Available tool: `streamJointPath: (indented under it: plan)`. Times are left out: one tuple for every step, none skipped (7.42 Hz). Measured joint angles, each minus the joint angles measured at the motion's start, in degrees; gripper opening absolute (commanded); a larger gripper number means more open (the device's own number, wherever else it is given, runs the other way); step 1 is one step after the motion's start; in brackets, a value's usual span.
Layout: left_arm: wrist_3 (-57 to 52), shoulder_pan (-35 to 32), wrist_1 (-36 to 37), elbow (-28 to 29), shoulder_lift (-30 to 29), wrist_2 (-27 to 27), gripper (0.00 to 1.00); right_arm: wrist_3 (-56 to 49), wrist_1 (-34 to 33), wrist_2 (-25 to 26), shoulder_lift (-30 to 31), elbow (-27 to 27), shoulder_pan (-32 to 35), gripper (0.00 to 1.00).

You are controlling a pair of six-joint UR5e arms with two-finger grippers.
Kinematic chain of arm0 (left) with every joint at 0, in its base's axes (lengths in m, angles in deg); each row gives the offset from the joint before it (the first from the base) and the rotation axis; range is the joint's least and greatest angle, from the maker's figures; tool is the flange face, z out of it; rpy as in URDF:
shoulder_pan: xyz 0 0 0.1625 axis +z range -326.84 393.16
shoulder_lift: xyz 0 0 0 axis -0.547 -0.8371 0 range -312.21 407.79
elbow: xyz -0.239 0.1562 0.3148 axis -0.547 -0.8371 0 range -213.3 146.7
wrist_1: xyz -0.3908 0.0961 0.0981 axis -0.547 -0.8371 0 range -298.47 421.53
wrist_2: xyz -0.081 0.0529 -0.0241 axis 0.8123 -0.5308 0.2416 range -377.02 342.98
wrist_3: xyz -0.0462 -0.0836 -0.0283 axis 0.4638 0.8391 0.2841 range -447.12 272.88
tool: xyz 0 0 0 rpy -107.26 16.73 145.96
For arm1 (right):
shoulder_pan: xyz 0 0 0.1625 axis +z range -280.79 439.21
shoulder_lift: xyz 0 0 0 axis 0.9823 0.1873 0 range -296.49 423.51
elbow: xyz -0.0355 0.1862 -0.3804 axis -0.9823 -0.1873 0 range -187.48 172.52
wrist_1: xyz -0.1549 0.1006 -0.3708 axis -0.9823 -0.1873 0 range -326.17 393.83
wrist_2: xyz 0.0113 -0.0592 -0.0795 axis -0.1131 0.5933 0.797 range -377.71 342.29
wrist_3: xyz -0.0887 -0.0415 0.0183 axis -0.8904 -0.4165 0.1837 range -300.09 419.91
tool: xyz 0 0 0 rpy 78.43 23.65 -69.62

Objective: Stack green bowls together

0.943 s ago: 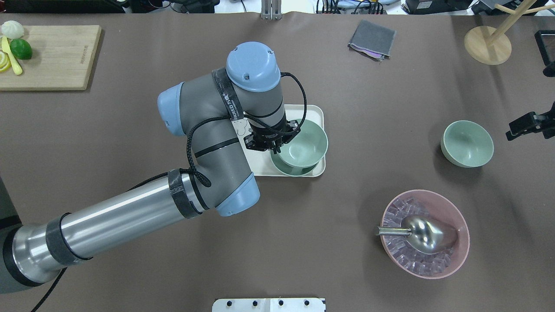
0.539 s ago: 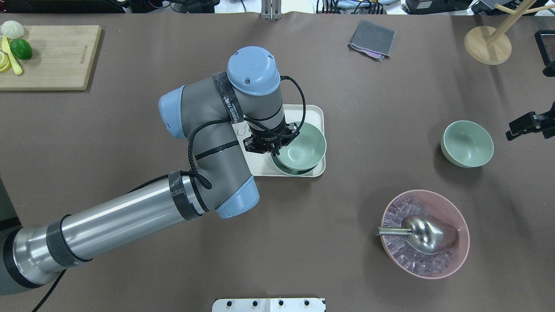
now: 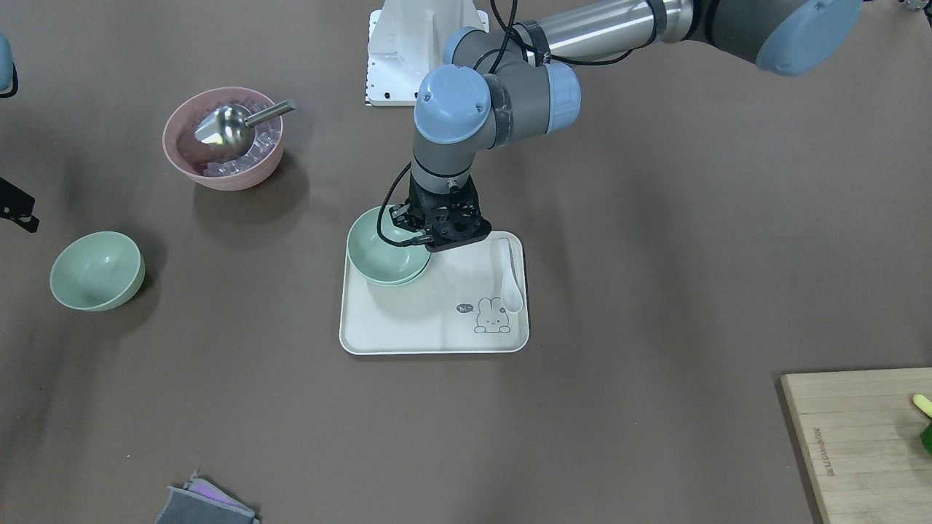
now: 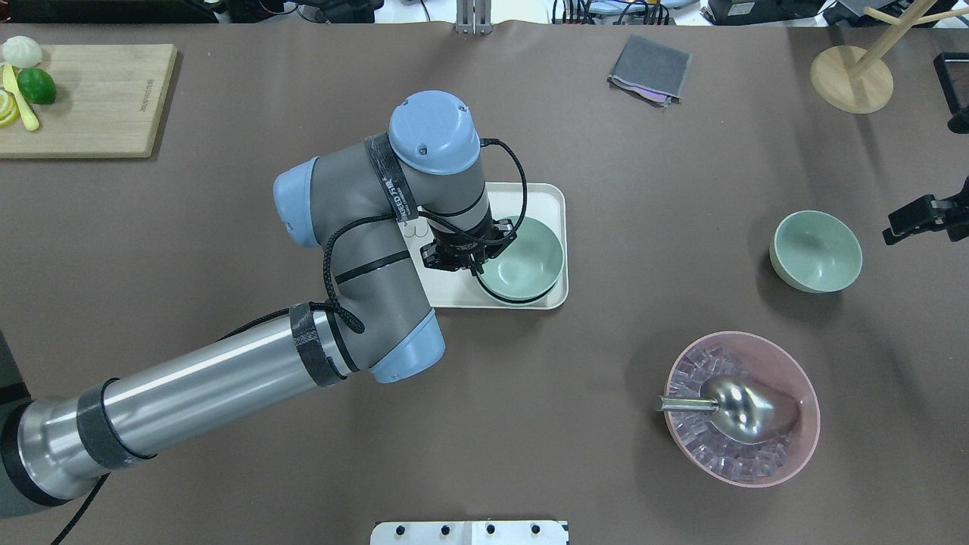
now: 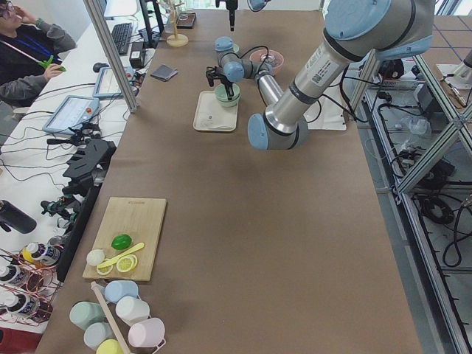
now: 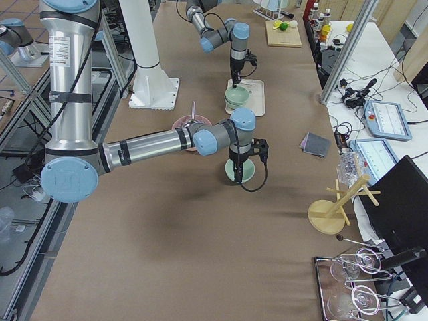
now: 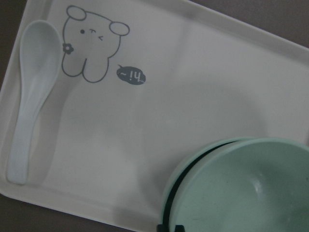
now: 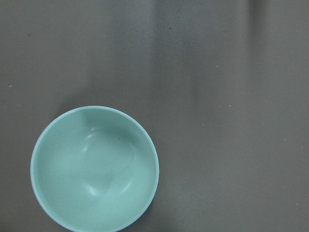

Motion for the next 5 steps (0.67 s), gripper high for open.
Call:
streamJointPath:
  plan:
    - [0.04,0.06,-0.21,0.02,0.08,0.0,0.0,0.0,0.0,0.0,0.0,0.03,0.03,0.99]
    - [0.08,0.14,-0.34,0.03,0.13,0.0,0.0,0.0,0.0,0.0,0.0,0.06,0.06,0.99]
    - [0.12,0.21,-0.51,0.03,0.2,0.0,0.0,0.0,0.0,0.0,0.0,0.06,0.05,0.99]
    - [0.14,0.27,-0.8,0.05,0.25,0.0,0.0,0.0,0.0,0.0,0.0,0.04,0.03,0.99]
    - [0.15,0.31,-1.14,0.06,0.27,0.0,0.0,0.0,0.0,0.0,0.0,0.02,0.01,0.99]
